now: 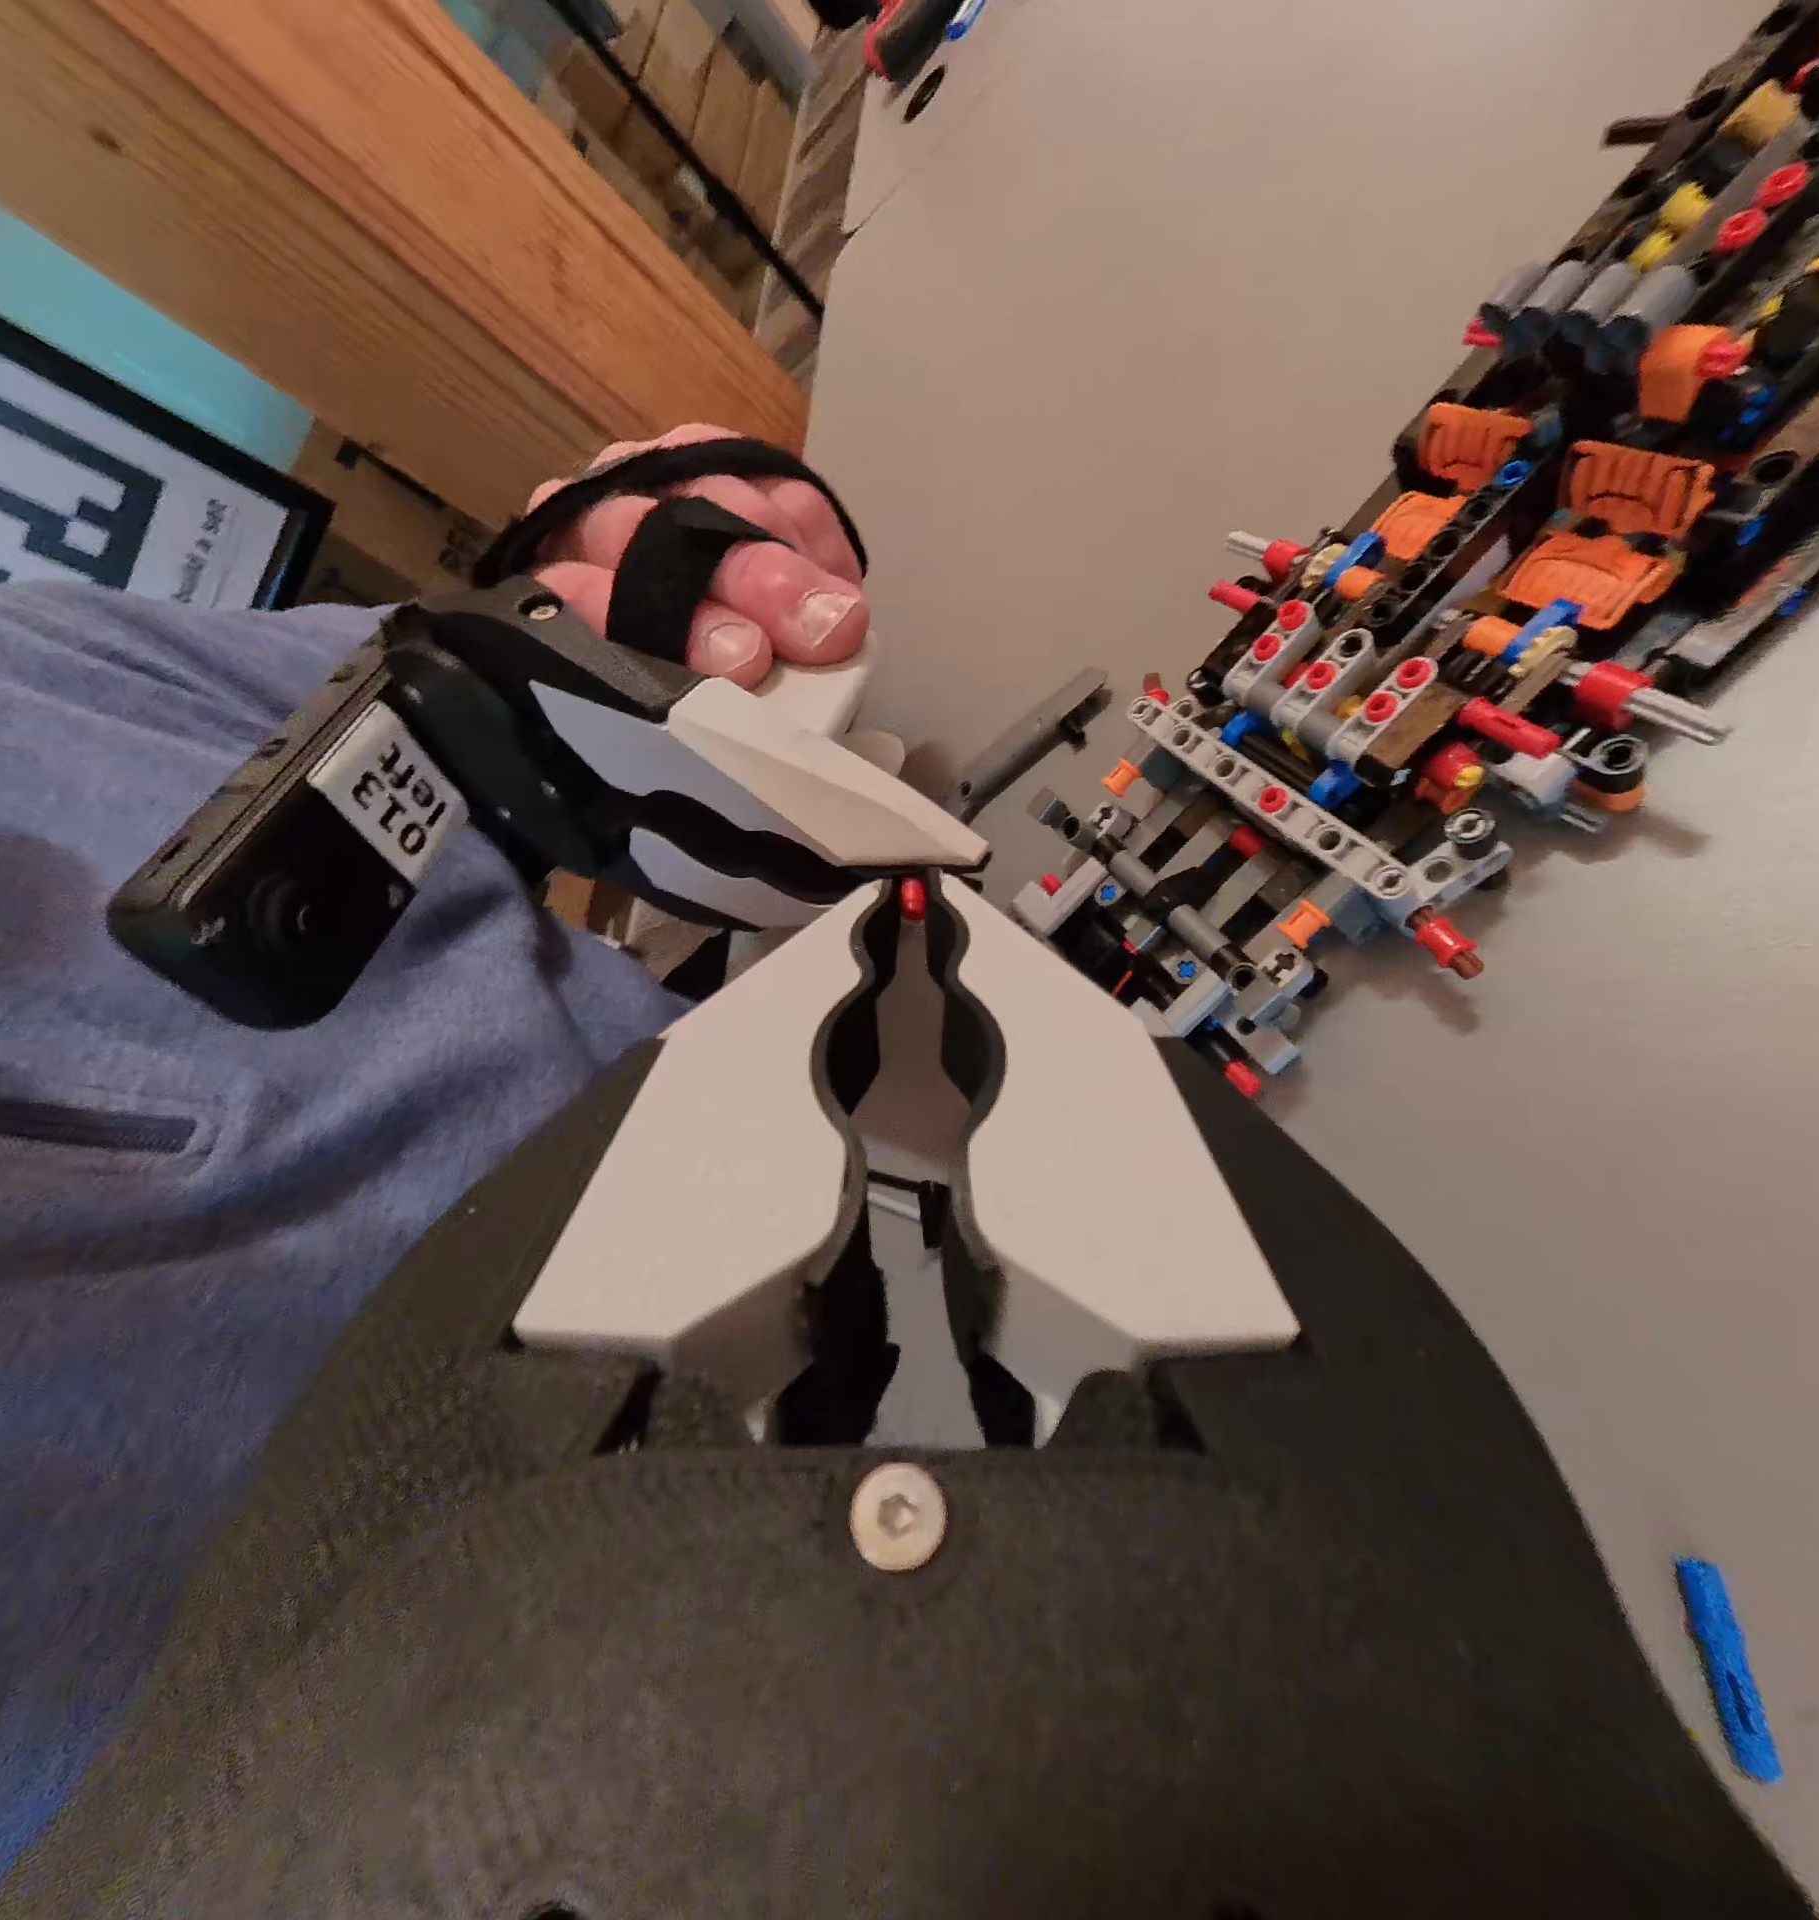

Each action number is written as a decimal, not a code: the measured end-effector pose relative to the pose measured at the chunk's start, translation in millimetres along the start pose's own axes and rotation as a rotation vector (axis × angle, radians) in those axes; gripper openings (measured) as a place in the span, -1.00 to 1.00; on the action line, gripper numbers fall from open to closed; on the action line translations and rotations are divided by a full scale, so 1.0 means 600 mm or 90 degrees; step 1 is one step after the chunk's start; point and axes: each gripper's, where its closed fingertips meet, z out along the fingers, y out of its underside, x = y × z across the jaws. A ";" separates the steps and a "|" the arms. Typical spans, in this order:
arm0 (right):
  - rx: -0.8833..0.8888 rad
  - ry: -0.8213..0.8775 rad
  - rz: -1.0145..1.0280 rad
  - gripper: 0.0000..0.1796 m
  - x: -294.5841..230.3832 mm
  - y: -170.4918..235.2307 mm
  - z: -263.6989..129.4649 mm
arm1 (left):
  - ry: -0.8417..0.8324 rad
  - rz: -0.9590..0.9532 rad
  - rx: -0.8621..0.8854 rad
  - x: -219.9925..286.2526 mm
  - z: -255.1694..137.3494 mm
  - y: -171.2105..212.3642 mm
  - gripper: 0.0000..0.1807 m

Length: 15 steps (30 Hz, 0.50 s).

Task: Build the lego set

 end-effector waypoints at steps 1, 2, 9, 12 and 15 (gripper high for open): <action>0.011 0.016 -0.004 -0.97 0.002 -0.003 0.000 | -0.003 -0.010 -0.005 -0.002 0.002 0.003 -0.99; 0.024 0.031 -0.007 -0.97 0.004 -0.006 0.000 | -0.001 -0.029 -0.007 -0.004 0.003 0.005 -0.99; 0.119 0.113 -0.118 -0.91 0.011 -0.028 -0.026 | 0.021 -0.154 0.019 -0.020 0.005 0.004 -0.99; 0.105 0.111 -0.149 -0.89 -0.001 -0.020 -0.017 | 0.031 -0.178 0.031 -0.022 0.005 0.001 -0.98; 0.121 0.103 -0.150 -0.92 -0.004 -0.025 -0.016 | 0.034 -0.183 0.037 -0.022 0.005 -0.003 -0.99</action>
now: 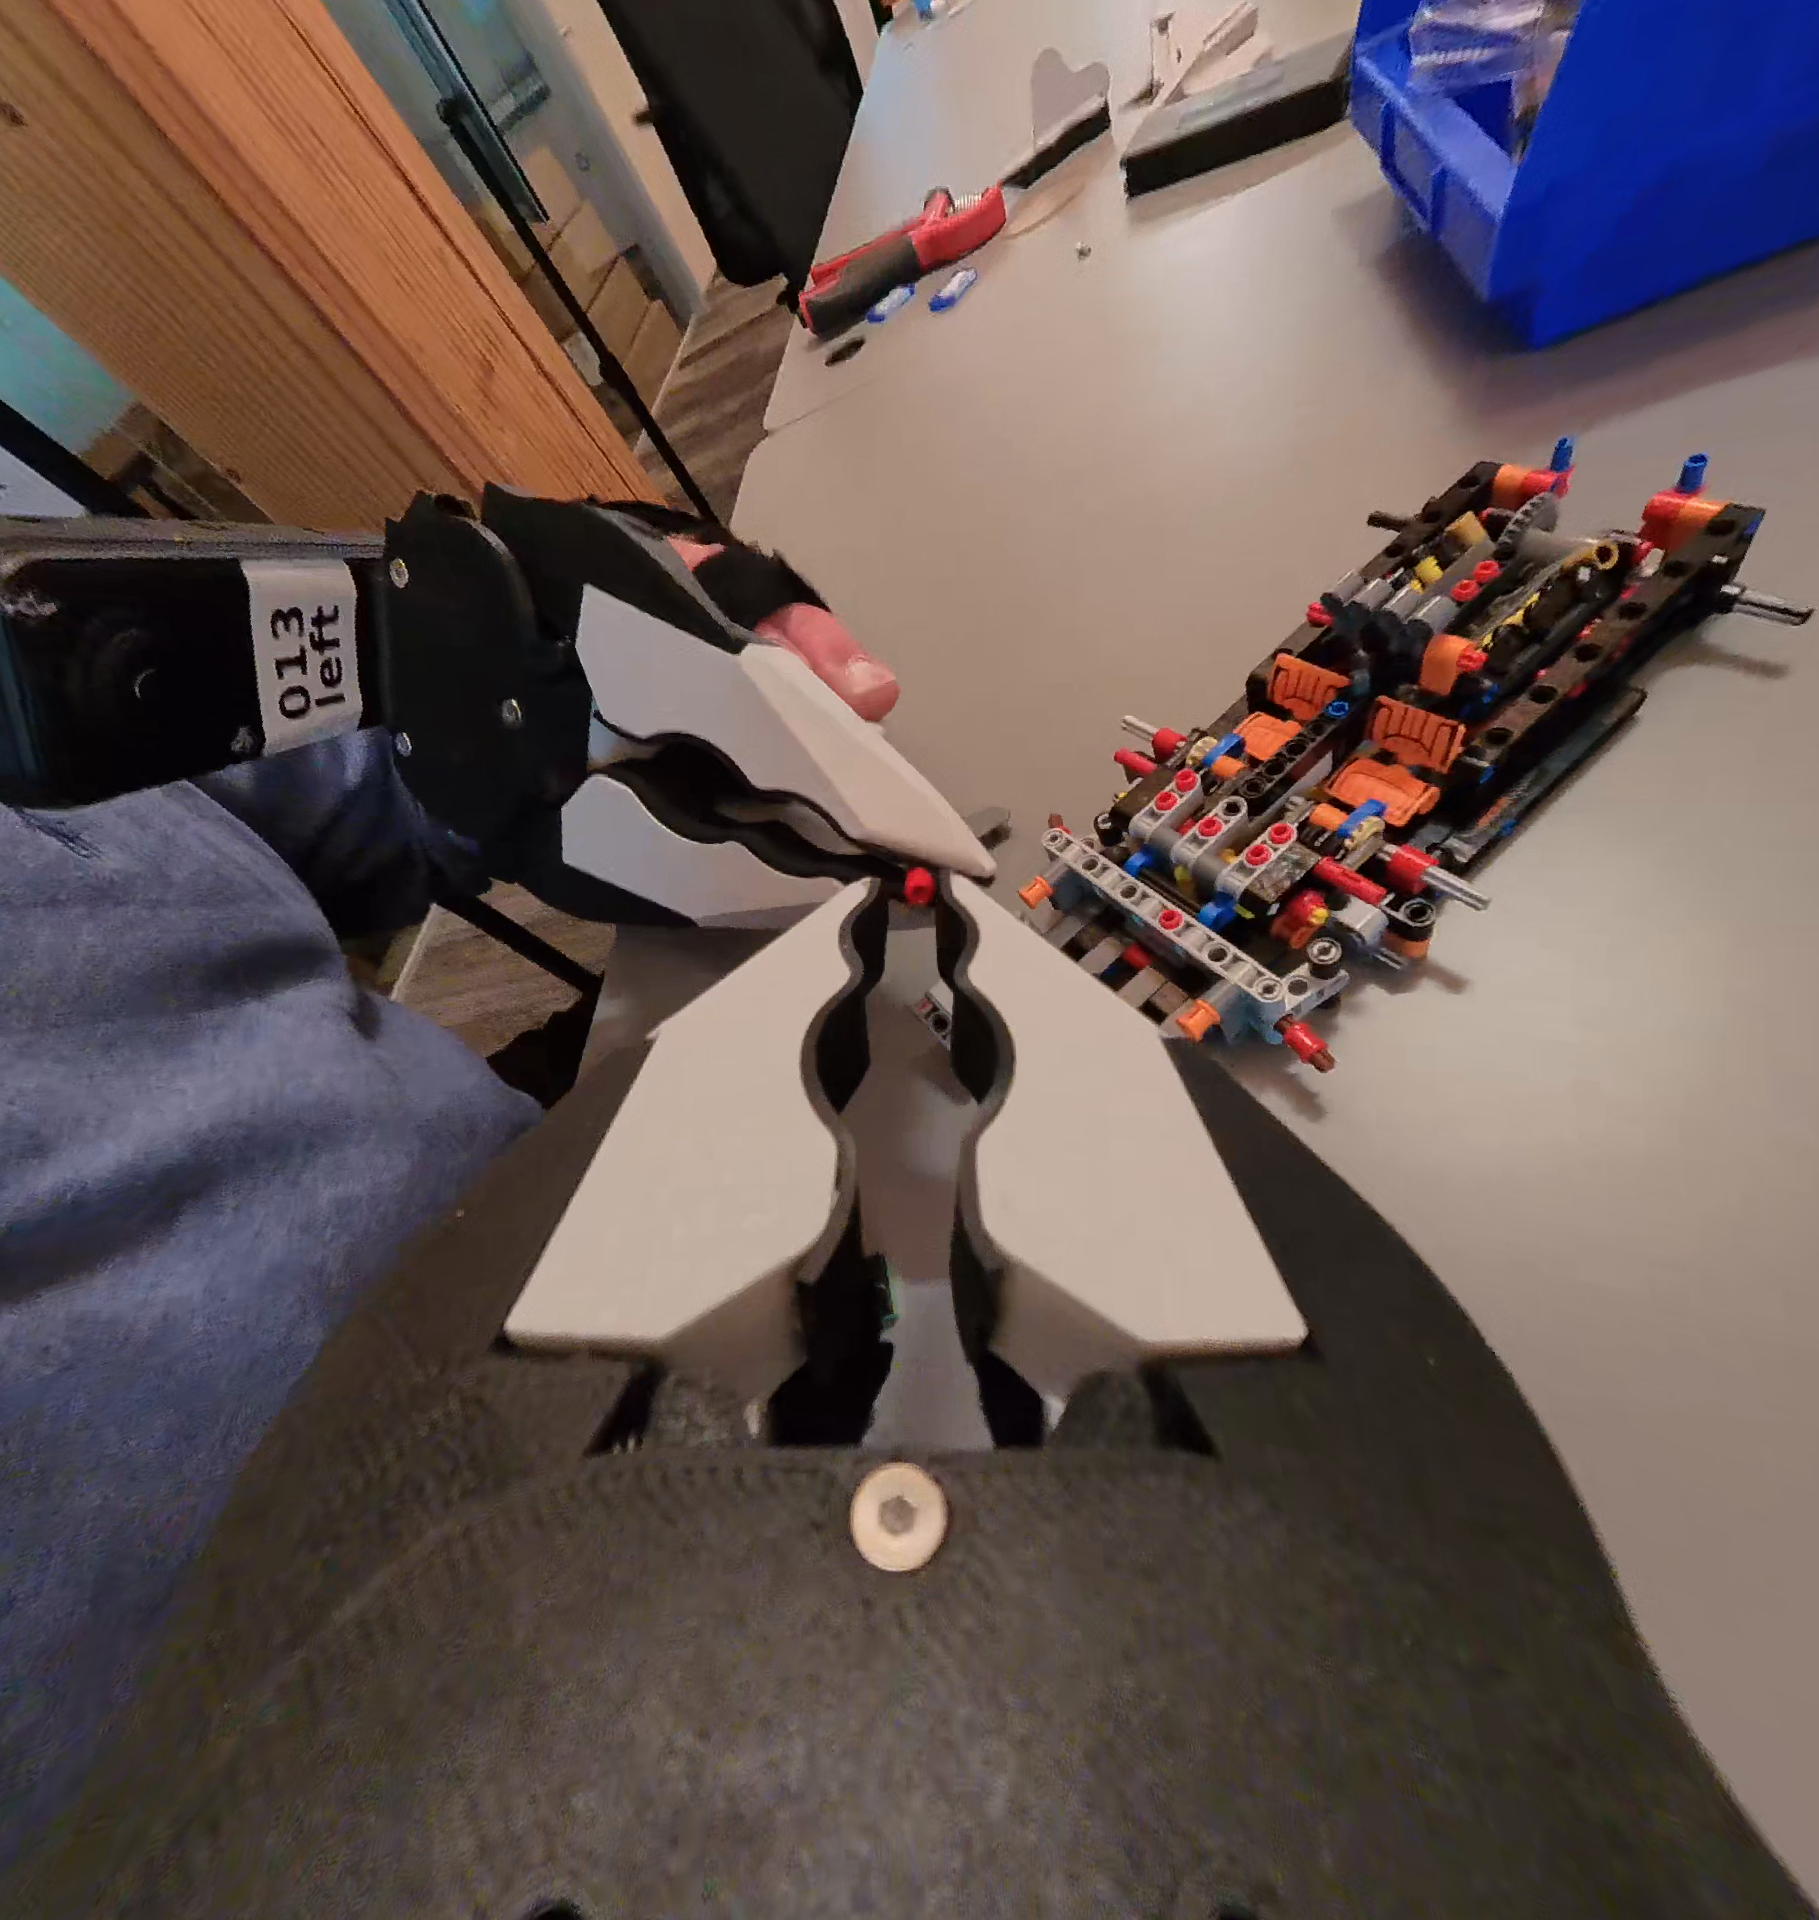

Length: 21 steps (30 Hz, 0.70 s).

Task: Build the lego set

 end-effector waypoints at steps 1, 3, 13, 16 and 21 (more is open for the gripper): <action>0.009 -0.002 0.004 -0.93 0.001 -0.003 -0.001 | -0.003 0.003 -0.001 0.000 0.000 -0.001 -0.99; -0.004 -0.004 0.003 -0.96 0.002 0.003 0.002 | -0.004 0.004 -0.004 0.000 0.000 0.000 -0.99; -0.078 0.030 -0.064 -0.98 0.021 0.014 0.004 | 0.012 0.006 -0.064 -0.003 -0.018 0.046 -0.91; -0.166 0.068 -0.160 -0.98 0.044 0.017 0.022 | 0.027 -0.024 -0.106 -0.007 -0.038 0.096 -0.92; -0.335 0.075 -0.314 -0.98 0.074 0.038 0.065 | 0.063 -0.051 -0.148 0.010 -0.044 0.153 -0.92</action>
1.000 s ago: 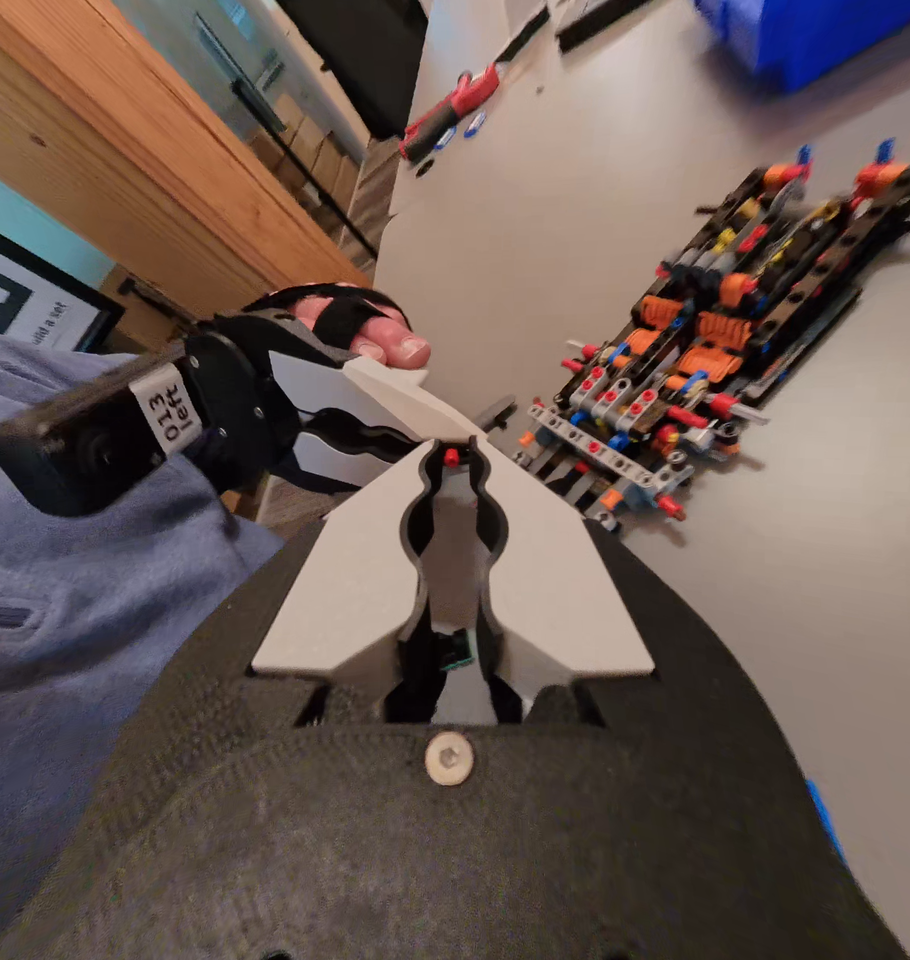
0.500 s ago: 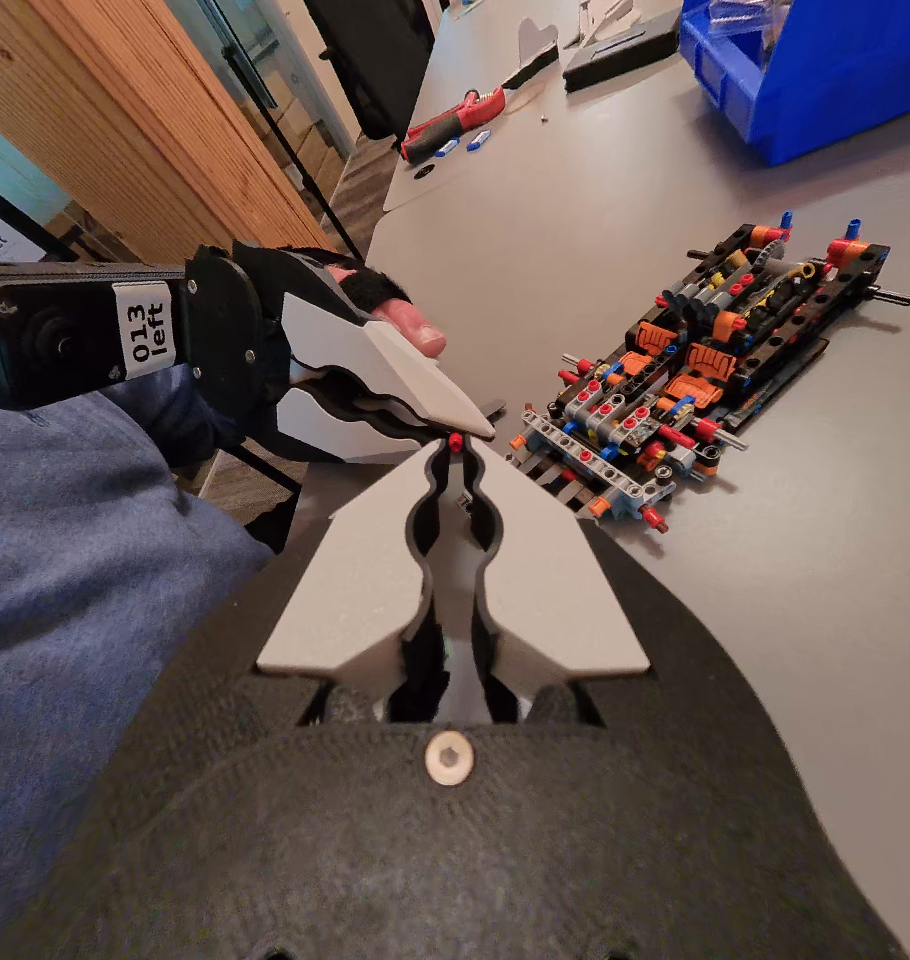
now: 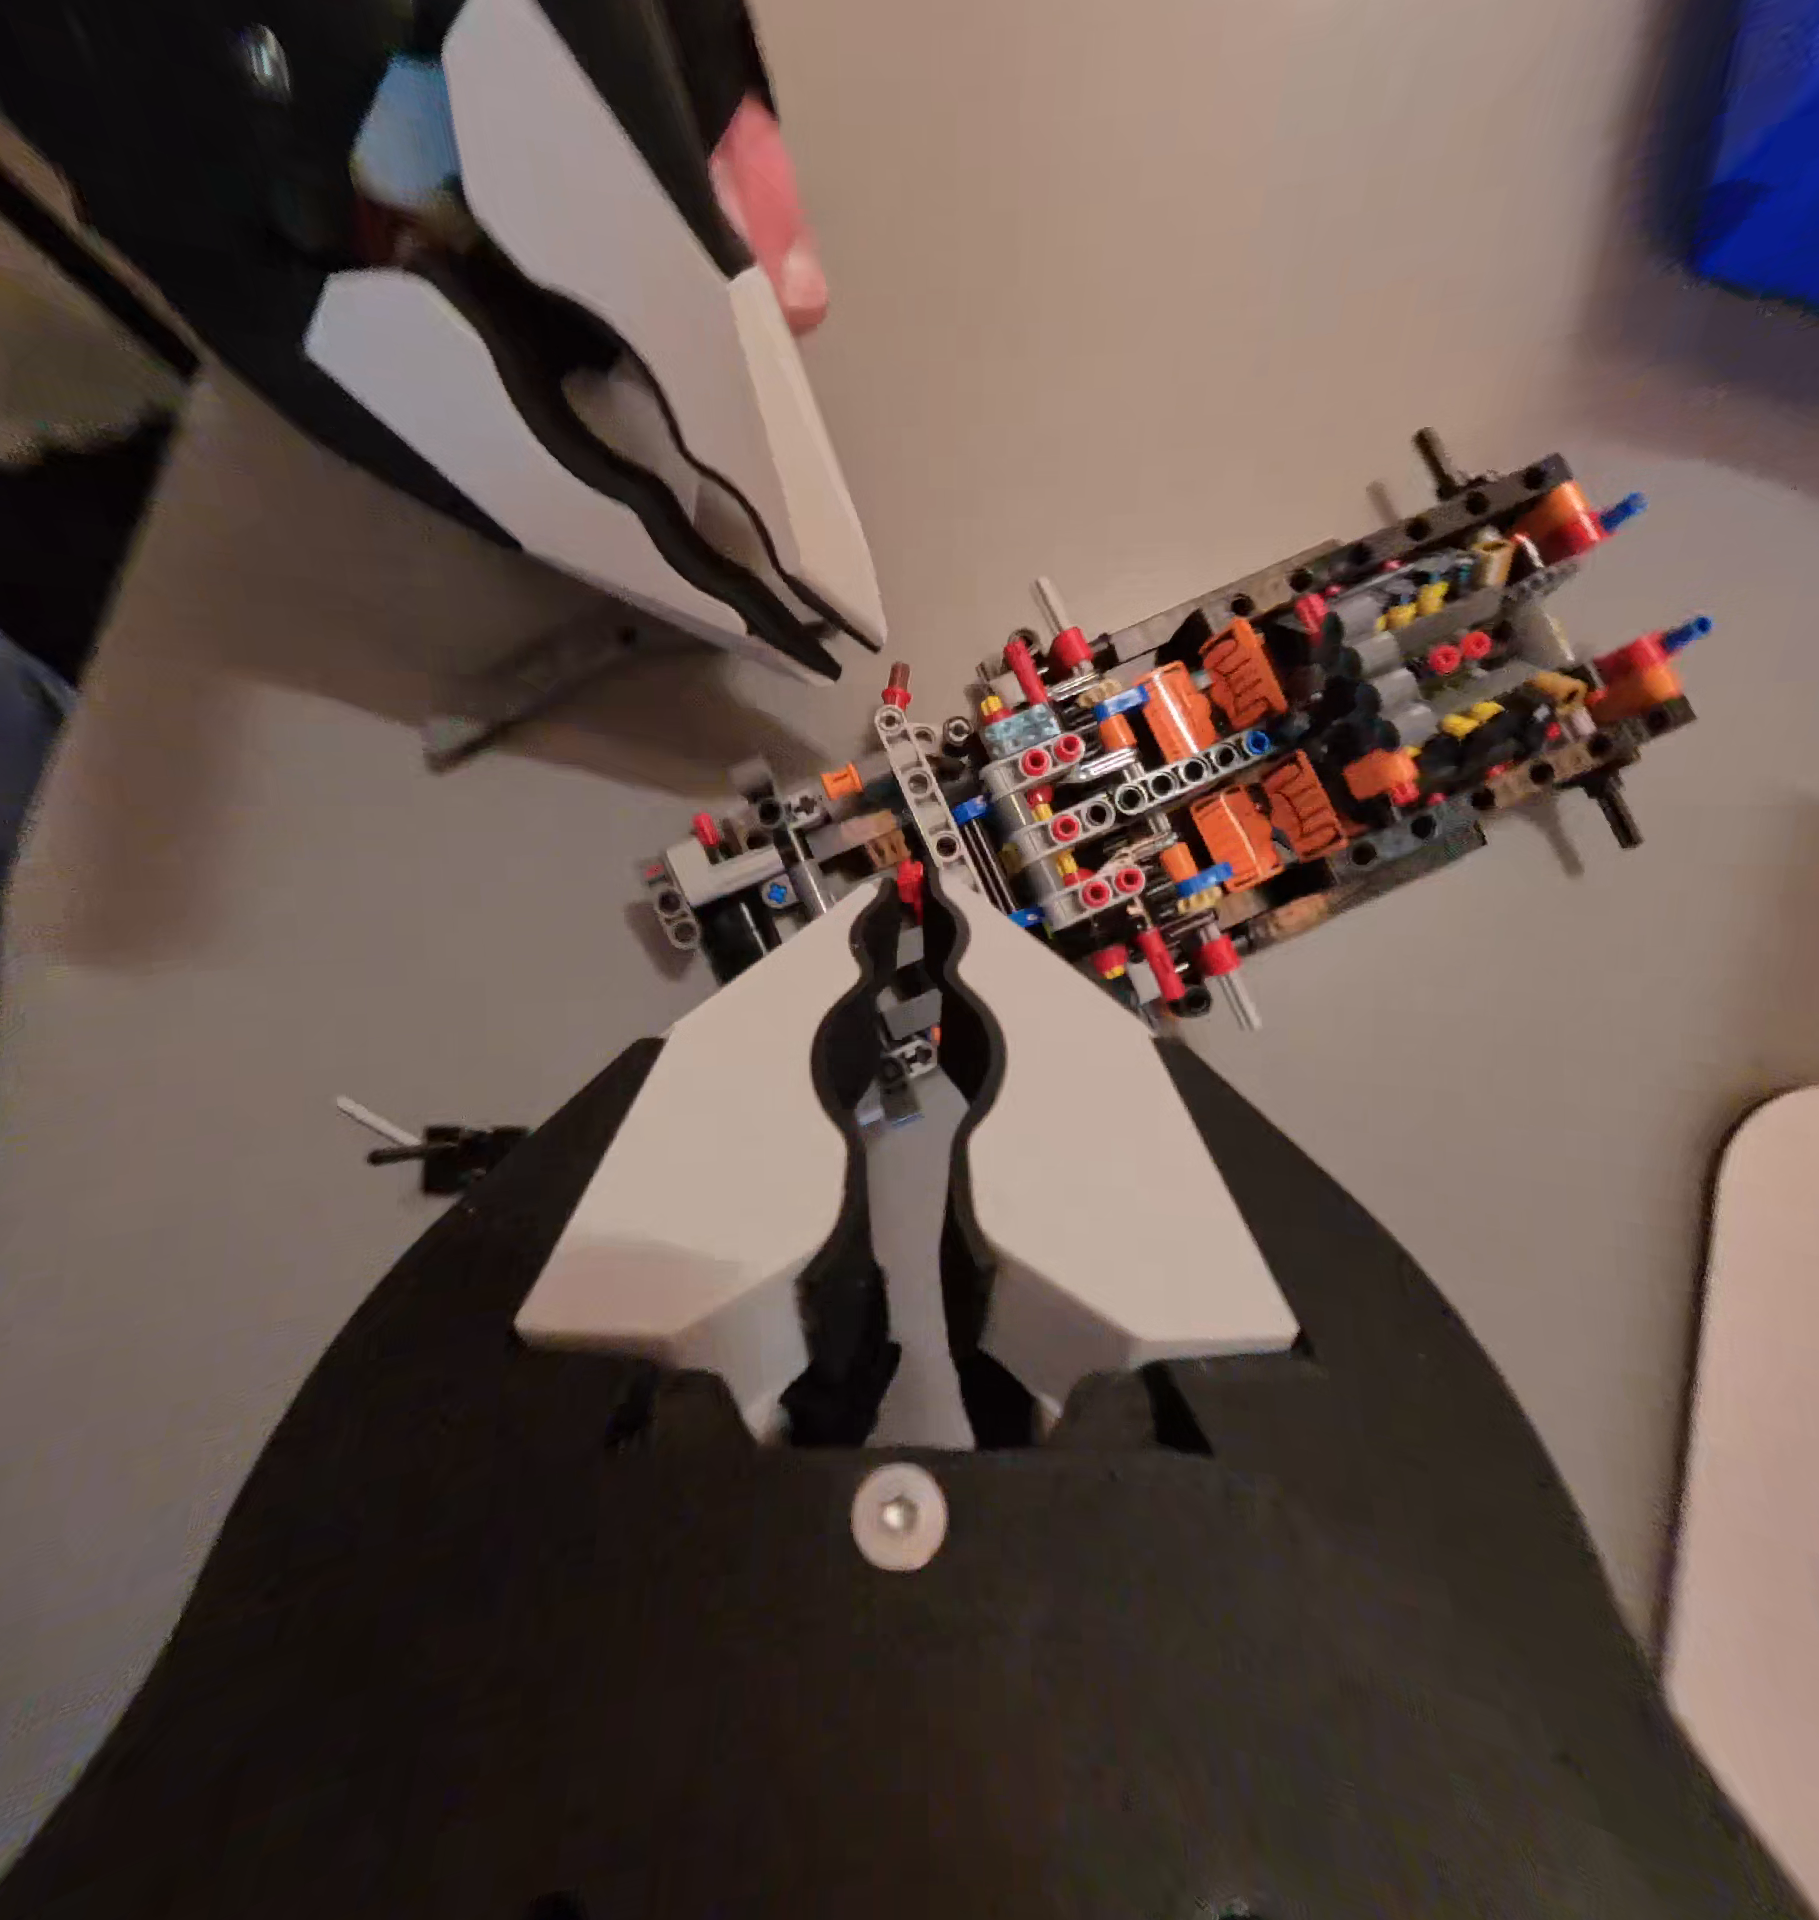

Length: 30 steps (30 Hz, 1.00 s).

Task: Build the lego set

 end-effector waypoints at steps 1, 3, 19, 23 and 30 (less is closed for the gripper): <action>-0.028 0.006 -0.025 -0.98 0.003 0.002 0.008 | 0.002 -0.007 0.004 0.001 0.002 0.003 -0.92; -0.059 0.007 -0.060 -0.98 0.006 0.001 0.017 | 0.020 -0.017 0.008 0.006 0.009 0.008 -0.92; -0.180 -0.006 -0.133 -0.98 0.014 0.012 0.044 | 0.059 -0.024 -0.008 0.018 0.031 0.015 -0.90; -0.222 -0.022 -0.156 -0.98 0.013 0.013 0.045 | 0.054 -0.022 -0.010 0.017 0.032 0.016 -0.92; -0.306 -0.033 -0.218 -0.99 0.012 0.014 0.045 | 0.052 -0.020 -0.010 0.017 0.033 0.016 -0.93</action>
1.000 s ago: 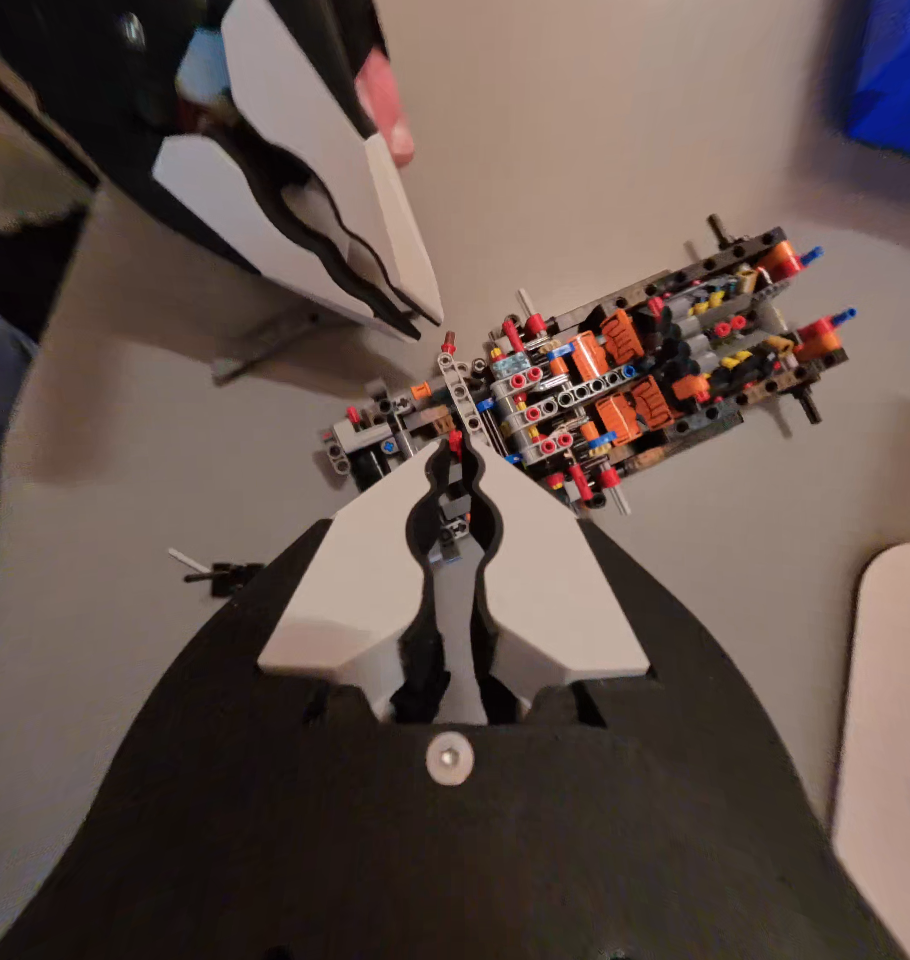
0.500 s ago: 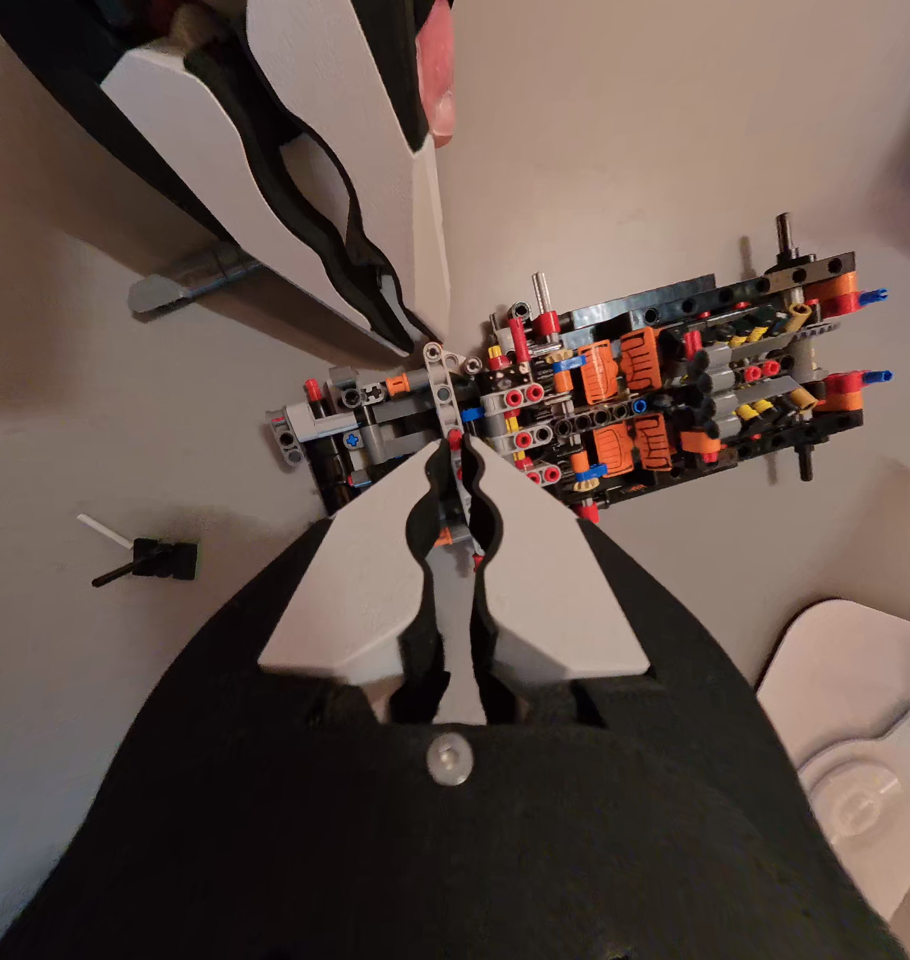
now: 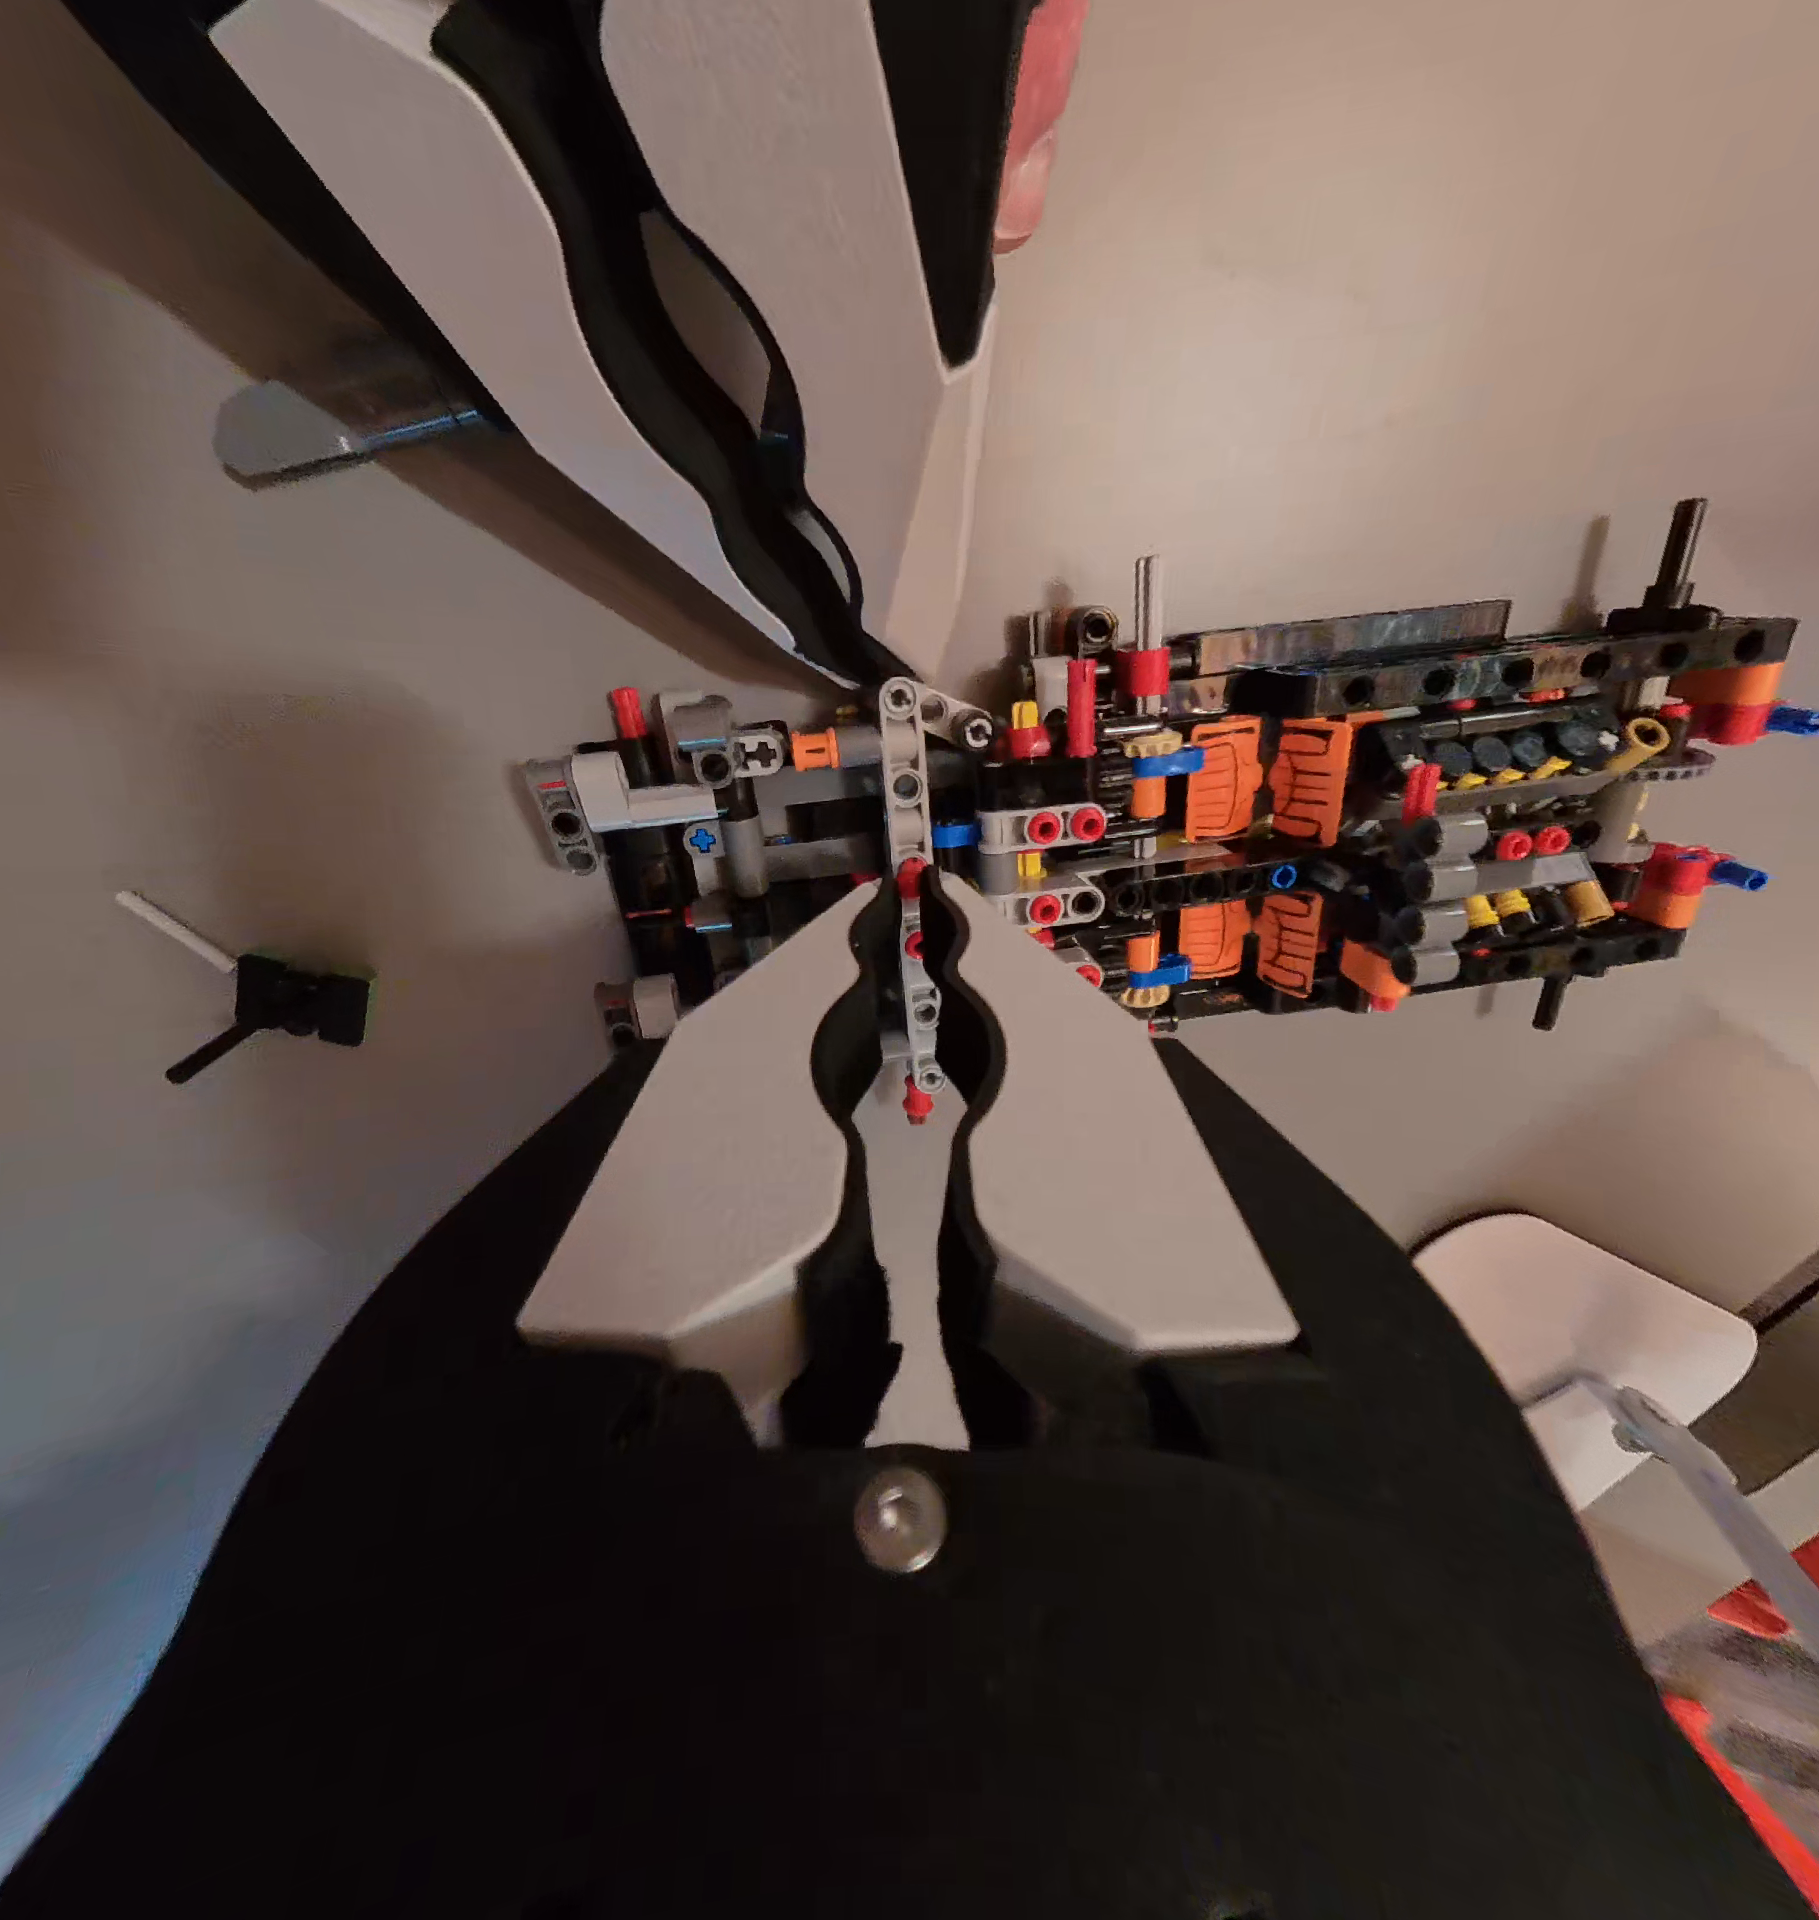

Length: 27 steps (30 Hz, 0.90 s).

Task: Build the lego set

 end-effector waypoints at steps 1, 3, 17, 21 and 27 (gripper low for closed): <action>-0.007 -0.005 -0.004 -0.99 0.000 0.000 0.000 | 0.000 0.001 0.000 0.000 0.000 0.000 -0.93; -0.017 -0.016 -0.006 -0.99 0.000 0.000 0.001 | 0.000 0.002 -0.001 0.001 0.000 0.000 -0.93; 0.032 -0.057 0.047 -1.00 0.001 0.002 -0.006 | -0.003 0.013 0.000 0.002 0.001 0.002 -0.93; 0.083 -0.029 0.067 -1.00 0.004 -0.001 -0.019 | -0.005 0.017 0.001 0.002 0.002 0.001 -0.93; 0.102 -0.030 0.081 -1.00 0.003 -0.004 -0.003 | -0.006 0.016 -0.001 0.002 0.002 0.002 -0.94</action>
